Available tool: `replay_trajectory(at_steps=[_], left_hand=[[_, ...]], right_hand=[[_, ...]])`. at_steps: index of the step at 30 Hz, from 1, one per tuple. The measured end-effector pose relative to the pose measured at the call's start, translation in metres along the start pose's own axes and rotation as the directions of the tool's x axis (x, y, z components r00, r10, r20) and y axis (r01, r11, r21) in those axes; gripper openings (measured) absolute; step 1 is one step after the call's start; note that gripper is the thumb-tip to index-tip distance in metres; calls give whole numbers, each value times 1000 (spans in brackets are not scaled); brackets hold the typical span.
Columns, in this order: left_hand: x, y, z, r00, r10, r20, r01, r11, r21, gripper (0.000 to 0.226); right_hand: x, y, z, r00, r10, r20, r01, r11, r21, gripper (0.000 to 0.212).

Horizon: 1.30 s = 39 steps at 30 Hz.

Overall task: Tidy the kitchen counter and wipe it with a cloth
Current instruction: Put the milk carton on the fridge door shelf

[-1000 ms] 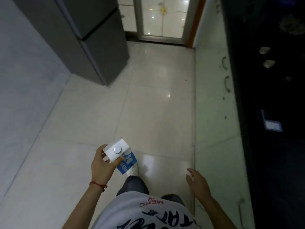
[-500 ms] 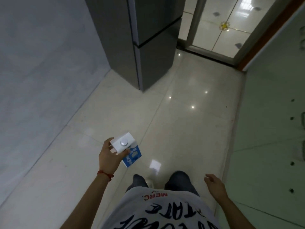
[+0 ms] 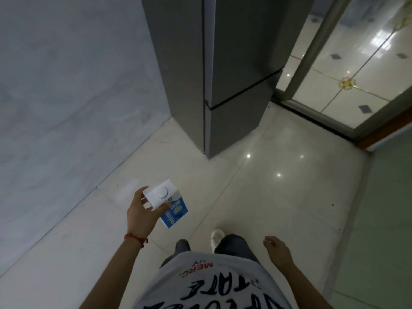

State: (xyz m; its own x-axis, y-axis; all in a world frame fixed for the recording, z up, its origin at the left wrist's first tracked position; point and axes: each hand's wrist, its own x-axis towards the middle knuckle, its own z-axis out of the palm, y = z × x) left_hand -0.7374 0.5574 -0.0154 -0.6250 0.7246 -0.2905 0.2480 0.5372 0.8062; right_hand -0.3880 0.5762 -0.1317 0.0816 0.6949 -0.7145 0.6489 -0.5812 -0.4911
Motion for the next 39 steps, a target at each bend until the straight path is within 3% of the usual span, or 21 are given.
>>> replay_trajectory(at_steps=[11,17,22,27,31,39], left_hand=[[121,40,-9,983,-124,-135,120,992,-38,65],[235,101,-4,1000,2,-25,-3,999,-46,66],[318,177,-4,980,182,80,-175,981,-90,70],[361,241,2,922,381,66,-372,921,-114,69],[368,264,11,899,438,28,-431,893,-131,67],[376,278,26,876,472,97,-459,879,-131,65]], right_hand=[[120,-250,-22,956,-292,-10,291,956,-47,32],[147,-377,-15,907,-373,-196,406,898,170,42],[139,-508,-45,722,-488,-491,650,722,238,61],[142,-600,-74,434,-550,-713,823,565,65,76],[158,-624,-89,337,-524,-782,853,522,17,87],[177,-618,-117,220,-659,-719,816,528,-234,102]])
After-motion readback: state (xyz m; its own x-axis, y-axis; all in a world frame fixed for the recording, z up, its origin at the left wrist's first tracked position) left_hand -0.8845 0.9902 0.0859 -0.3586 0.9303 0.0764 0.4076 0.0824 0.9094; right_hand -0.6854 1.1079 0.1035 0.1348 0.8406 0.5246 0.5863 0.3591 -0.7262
